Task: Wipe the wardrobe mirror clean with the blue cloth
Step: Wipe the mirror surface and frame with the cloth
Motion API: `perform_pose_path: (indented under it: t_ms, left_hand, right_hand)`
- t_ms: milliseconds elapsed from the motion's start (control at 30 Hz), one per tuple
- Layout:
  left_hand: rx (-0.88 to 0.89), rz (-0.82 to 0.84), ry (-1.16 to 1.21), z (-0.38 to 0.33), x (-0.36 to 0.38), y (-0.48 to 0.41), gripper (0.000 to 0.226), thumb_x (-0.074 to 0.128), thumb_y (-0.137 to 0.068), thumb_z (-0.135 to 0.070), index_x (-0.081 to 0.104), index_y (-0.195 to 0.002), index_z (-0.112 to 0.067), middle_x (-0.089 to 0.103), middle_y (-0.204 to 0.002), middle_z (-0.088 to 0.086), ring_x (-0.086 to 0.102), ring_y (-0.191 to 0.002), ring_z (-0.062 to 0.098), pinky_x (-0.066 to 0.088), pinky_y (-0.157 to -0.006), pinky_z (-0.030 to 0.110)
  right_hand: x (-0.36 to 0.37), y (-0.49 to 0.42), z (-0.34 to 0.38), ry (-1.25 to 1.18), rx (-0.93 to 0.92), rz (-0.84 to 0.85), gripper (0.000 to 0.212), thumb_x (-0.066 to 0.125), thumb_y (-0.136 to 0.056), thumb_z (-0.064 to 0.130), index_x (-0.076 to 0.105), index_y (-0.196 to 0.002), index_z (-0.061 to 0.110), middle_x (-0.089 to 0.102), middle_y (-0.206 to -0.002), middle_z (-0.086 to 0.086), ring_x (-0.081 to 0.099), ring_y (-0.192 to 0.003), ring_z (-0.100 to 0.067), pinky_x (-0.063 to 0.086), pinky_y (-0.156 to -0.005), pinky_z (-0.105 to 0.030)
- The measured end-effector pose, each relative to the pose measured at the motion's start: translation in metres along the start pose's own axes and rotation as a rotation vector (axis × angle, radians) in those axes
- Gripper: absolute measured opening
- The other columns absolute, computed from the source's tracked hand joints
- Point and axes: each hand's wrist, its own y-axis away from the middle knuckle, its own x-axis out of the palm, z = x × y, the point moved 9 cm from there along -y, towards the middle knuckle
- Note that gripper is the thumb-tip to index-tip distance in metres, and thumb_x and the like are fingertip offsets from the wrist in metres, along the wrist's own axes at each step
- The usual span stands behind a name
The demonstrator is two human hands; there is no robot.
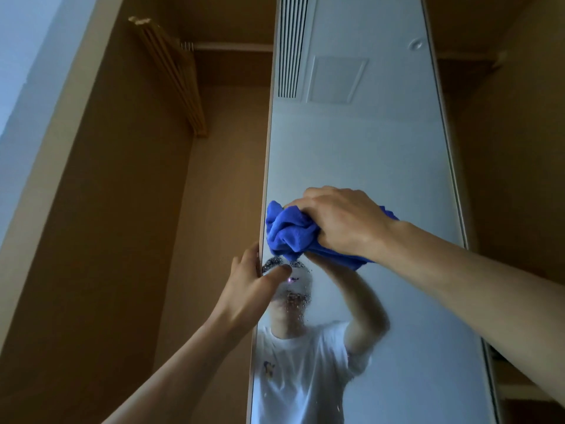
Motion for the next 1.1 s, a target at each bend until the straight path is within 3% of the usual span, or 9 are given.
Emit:
perform_pose_path:
  t_ms: [133,300,433,567,667,833,900,1000,1100]
  left_hand:
    - [0.009,-0.032,-0.033,-0.001,0.000,0.008,0.058,0.065,-0.079,-0.047,0.051,-0.134,-0.034,0.056,-0.118,0.003,0.058,-0.109,0.020,0.050,-0.101,0.052]
    - [0.016,0.031,-0.001,0.004,0.011,0.010,0.048,0.070,-0.084,-0.042,0.048,-0.125,-0.054,0.057,-0.104,-0.005,0.048,-0.099,0.020,0.046,-0.103,0.057]
    - [0.003,0.033,0.021,0.009,0.009,0.009,0.040,0.070,-0.087,-0.047,0.052,-0.123,-0.049,0.058,-0.113,-0.009,0.052,-0.113,0.024,0.046,-0.106,0.055]
    - [-0.027,-0.044,-0.048,0.008,0.009,0.010,0.037,0.062,-0.077,-0.060,0.054,-0.104,-0.036,0.052,-0.111,-0.001,0.055,-0.100,0.014,0.048,-0.086,0.037]
    - [-0.050,-0.098,-0.094,0.007,0.010,0.013,0.039,0.059,-0.075,-0.063,0.049,-0.098,-0.033,0.049,-0.107,-0.002,0.054,-0.095,0.013,0.048,-0.082,0.038]
    - [-0.093,-0.164,-0.168,0.003,0.012,0.014,0.071,0.056,-0.071,-0.065,0.043,-0.130,-0.027,0.043,-0.114,-0.010,0.048,-0.116,0.026,0.046,-0.101,0.052]
    - [-0.115,-0.172,-0.197,-0.002,0.016,0.015,0.098,0.052,-0.068,-0.068,0.022,-0.153,-0.029,0.037,-0.127,-0.003,0.043,-0.126,0.030,0.043,-0.105,0.054]
    - [-0.161,-0.166,-0.249,-0.001,0.017,0.016,0.110,0.050,-0.069,-0.071,0.005,-0.160,-0.029,0.030,-0.152,0.011,0.037,-0.138,0.036,0.041,-0.109,0.056]
    - [-0.177,-0.127,-0.303,-0.004,0.017,0.015,0.107,0.057,-0.080,-0.068,0.001,-0.160,-0.025,0.026,-0.155,0.015,0.036,-0.139,0.040,0.041,-0.109,0.058]
  right_hand:
    - [-0.008,-0.003,-0.008,-0.012,0.026,-0.016,0.016,0.050,-0.092,0.028,0.063,-0.100,0.029,0.053,-0.090,0.006,0.057,-0.086,-0.023,0.041,-0.065,-0.035]
    - [-0.045,-0.024,-0.055,0.057,0.105,-0.084,0.032,0.043,-0.090,0.054,0.062,-0.093,0.029,0.053,-0.087,0.005,0.055,-0.081,-0.024,0.038,-0.065,-0.035]
    - [-0.061,-0.026,-0.094,0.063,0.213,-0.113,0.030,0.044,-0.093,0.042,0.046,-0.068,0.025,0.047,-0.076,0.005,0.052,-0.067,-0.019,0.030,-0.054,-0.031]
    - [-0.049,-0.017,-0.085,0.016,0.164,-0.066,0.027,0.042,-0.087,0.056,0.054,-0.073,0.037,0.052,-0.079,0.008,0.053,-0.069,-0.010,0.036,-0.056,-0.031]
    - [-0.036,-0.003,-0.075,-0.024,0.129,-0.048,0.027,0.040,-0.085,0.060,0.056,-0.075,0.041,0.053,-0.079,0.009,0.056,-0.071,-0.010,0.037,-0.057,-0.030]
    - [-0.011,0.021,-0.057,-0.010,0.047,-0.040,0.018,0.050,-0.091,0.043,0.064,-0.103,0.044,0.050,-0.083,0.013,0.054,-0.081,-0.014,0.038,-0.060,-0.031]
    - [-0.005,0.033,-0.049,0.009,0.026,-0.051,0.017,0.054,-0.091,0.035,0.062,-0.104,0.043,0.048,-0.084,0.014,0.049,-0.085,-0.013,0.029,-0.057,-0.028]
    - [0.000,0.040,-0.042,0.007,0.023,-0.055,0.019,0.055,-0.091,0.029,0.062,-0.105,0.039,0.050,-0.088,0.012,0.050,-0.089,-0.016,0.033,-0.061,-0.030]
    - [-0.012,0.037,-0.049,0.008,0.052,-0.059,0.026,0.042,-0.092,0.035,0.064,-0.106,0.035,0.050,-0.085,0.008,0.054,-0.086,-0.019,0.031,-0.057,-0.029]
